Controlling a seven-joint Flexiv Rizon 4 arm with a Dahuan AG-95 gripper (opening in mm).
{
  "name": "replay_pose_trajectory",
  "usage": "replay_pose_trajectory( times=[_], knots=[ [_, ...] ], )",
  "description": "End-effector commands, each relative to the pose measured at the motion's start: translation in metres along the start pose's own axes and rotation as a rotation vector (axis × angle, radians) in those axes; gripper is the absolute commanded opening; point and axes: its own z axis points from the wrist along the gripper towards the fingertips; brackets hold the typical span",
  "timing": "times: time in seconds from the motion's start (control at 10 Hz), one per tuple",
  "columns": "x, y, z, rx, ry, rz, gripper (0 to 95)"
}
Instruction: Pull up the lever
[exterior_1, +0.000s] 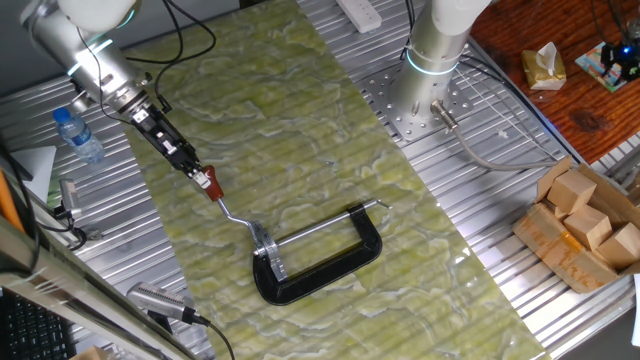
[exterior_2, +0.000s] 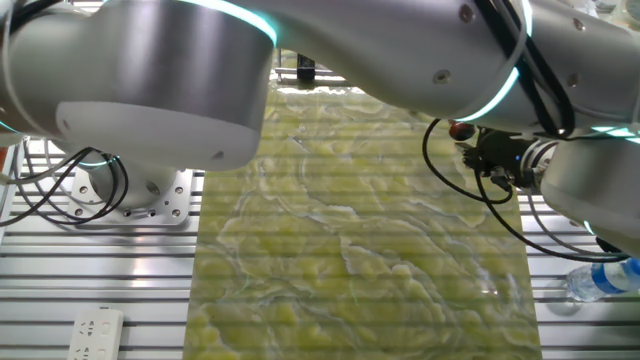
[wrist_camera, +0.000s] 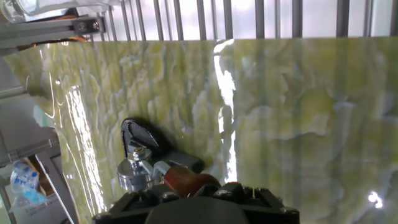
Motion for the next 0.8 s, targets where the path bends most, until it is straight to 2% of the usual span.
replay_pose_trajectory(
  times=[0.1, 0.2, 0.4, 0.8],
  knots=[
    [-0.0007, 0.0002, -0.0002, 0.007, -0.003, 0.001, 19.0],
    [-0.0006, 0.0002, -0.0001, 0.012, -0.004, 0.0, 19.0],
    [-0.0003, 0.0008, -0.0005, -0.006, -0.007, 0.009, 19.0],
    [0.0004, 0.0025, -0.0013, 0.009, -0.013, 0.015, 19.0]
  ],
)
